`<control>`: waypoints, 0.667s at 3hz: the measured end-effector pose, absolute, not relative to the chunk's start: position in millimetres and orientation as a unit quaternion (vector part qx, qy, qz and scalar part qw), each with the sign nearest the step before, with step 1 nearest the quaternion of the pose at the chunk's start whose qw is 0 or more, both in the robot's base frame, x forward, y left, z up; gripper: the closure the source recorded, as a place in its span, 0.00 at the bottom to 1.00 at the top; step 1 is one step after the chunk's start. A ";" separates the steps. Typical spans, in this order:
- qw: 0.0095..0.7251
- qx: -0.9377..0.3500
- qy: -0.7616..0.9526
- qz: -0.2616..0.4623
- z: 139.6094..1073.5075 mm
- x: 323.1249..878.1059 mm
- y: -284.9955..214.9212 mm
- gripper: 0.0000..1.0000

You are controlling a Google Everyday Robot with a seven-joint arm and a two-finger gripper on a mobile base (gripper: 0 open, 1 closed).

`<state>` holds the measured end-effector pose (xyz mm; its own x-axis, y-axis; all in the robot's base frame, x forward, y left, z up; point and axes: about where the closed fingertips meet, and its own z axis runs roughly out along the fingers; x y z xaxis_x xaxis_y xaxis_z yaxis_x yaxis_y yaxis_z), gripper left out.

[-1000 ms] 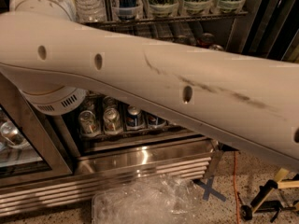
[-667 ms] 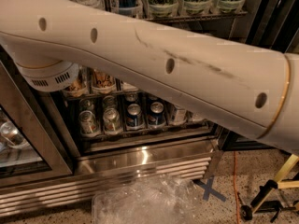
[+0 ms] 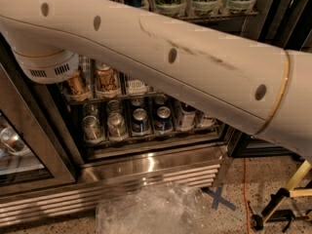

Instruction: Pick water bottle from top shelf of fridge

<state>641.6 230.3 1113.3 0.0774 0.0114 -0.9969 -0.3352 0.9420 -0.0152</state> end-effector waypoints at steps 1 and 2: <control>0.721 -0.122 0.672 0.116 1114.7 648.7 231.5 0.31; 0.718 -0.117 0.677 0.108 1113.3 655.8 227.6 0.34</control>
Offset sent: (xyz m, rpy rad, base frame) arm 0.0266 -0.0068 -0.0089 -0.0209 0.0417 -0.0448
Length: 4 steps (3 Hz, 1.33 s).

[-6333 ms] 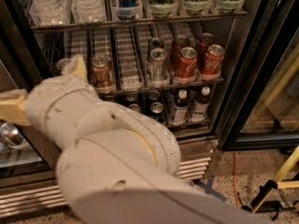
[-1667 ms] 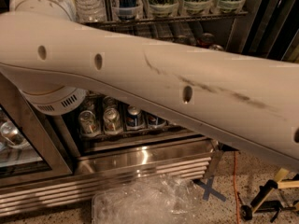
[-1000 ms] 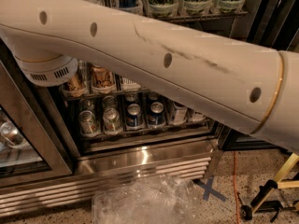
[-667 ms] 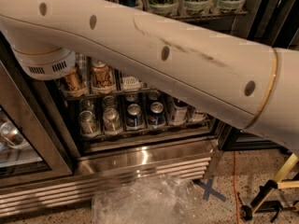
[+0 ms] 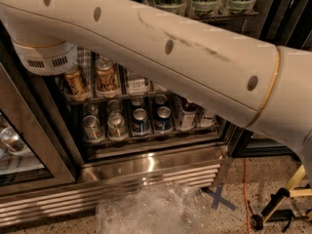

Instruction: Pick water bottle from top shelf of fridge

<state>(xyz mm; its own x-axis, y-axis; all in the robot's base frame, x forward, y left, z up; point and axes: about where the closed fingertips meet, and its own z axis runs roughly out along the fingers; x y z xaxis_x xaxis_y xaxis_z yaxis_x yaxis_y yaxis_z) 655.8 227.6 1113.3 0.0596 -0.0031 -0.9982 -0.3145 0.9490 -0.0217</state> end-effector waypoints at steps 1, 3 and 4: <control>0.718 -0.117 0.678 0.108 1113.1 656.5 227.3 0.50; 0.718 -0.117 0.678 0.108 1113.1 656.5 227.3 0.96; 0.722 -0.116 0.673 0.109 1120.0 654.3 225.0 1.00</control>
Offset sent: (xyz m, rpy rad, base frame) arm 0.0007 -0.0003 -0.0003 -0.0002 0.0012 -0.0014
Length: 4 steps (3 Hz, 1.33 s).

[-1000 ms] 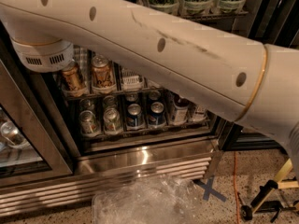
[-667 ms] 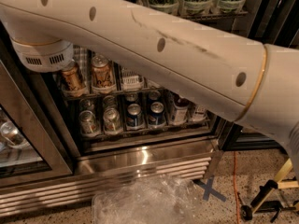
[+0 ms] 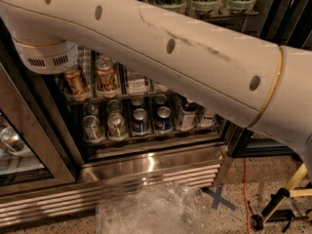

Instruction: Pick water bottle from top shelf of fridge

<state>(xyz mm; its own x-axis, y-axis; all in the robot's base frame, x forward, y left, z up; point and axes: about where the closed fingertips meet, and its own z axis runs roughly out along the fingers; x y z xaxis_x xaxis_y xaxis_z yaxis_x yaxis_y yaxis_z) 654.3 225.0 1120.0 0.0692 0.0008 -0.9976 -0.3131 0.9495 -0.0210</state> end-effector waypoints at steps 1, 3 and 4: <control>0.739 -0.122 0.653 0.110 1145.9 643.1 222.1 1.00; 0.731 -0.146 0.655 0.128 1145.7 590.9 220.6 1.00; 0.715 -0.149 0.669 0.142 1125.0 559.3 208.2 1.00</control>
Offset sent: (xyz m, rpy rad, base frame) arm -0.0555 -0.0035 0.0279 0.0101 -0.0562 0.0590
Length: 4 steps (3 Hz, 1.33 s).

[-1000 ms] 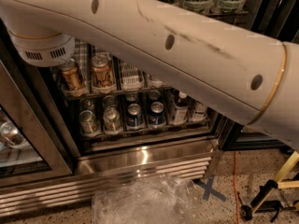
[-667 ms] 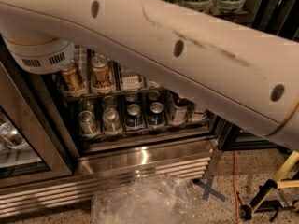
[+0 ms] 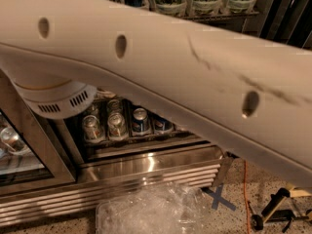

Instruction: Pick water bottle from top shelf of fridge

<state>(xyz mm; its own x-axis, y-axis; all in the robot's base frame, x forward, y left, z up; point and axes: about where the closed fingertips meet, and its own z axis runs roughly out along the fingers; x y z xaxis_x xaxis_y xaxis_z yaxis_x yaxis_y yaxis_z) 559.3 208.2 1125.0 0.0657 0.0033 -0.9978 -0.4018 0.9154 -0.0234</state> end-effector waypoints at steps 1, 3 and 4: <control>0.702 -0.154 0.677 0.159 1104.3 530.1 196.6 1.00; 0.668 -0.132 0.708 0.187 1061.9 481.9 171.6 1.00; 0.652 -0.121 0.717 0.217 1049.6 460.5 163.5 1.00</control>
Offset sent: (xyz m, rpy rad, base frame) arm -0.0738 -0.0457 -0.0916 0.0276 0.1744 0.0391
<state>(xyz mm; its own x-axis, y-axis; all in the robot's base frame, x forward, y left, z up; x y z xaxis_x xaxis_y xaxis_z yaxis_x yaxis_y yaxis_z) 460.5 163.5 1049.6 -0.1209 0.1089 -0.9867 -0.4557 0.8770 0.1526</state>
